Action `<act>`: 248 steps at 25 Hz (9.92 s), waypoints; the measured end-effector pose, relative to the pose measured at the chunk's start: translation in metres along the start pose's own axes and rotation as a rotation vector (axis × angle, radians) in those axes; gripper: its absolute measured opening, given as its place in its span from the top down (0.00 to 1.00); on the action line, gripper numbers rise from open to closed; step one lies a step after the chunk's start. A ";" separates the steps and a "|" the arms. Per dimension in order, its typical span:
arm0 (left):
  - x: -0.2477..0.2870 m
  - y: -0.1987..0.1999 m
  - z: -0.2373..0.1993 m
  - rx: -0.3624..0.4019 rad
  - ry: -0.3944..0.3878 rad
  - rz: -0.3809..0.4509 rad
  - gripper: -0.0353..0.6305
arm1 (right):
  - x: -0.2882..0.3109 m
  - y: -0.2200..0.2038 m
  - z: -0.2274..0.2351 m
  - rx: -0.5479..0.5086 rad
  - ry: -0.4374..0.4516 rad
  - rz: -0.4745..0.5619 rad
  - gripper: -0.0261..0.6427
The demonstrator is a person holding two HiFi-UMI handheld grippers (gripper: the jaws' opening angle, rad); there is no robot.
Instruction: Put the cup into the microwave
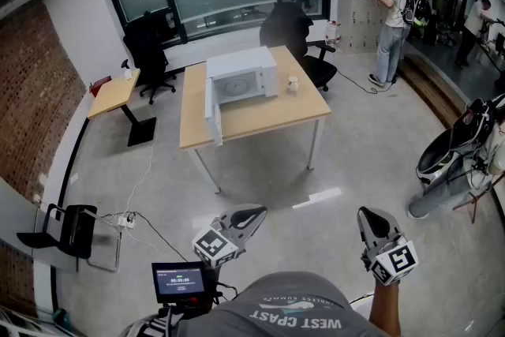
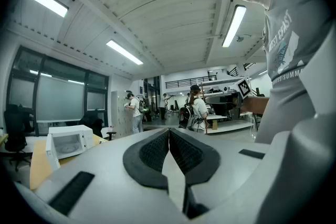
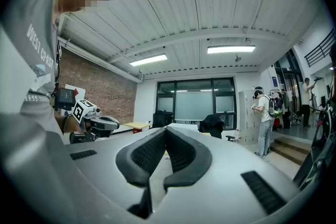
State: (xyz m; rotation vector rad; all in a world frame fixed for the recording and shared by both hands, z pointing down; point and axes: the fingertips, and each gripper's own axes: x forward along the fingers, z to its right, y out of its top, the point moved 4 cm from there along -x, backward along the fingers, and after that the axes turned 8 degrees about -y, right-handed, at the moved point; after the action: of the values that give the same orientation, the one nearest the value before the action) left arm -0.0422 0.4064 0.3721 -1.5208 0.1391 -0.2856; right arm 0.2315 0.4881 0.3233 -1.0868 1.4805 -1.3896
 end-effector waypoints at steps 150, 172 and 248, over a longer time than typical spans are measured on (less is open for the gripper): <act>0.266 -0.122 -0.744 -0.311 0.575 -0.194 0.91 | 1.080 -0.424 0.422 0.079 0.115 -0.641 0.69; 0.249 -0.124 -0.703 -0.334 0.647 -0.221 0.91 | 1.076 -0.470 0.419 0.039 0.001 -0.701 0.86; 0.000 -0.084 -0.413 -0.162 0.616 0.032 0.91 | 0.697 -0.068 0.076 -0.023 0.391 -0.226 0.86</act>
State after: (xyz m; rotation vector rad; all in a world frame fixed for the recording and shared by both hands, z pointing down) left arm -0.1601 0.0070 0.4347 -1.5463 0.6859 -0.7262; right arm 0.1010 -0.2011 0.3843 -1.0636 1.6881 -1.8275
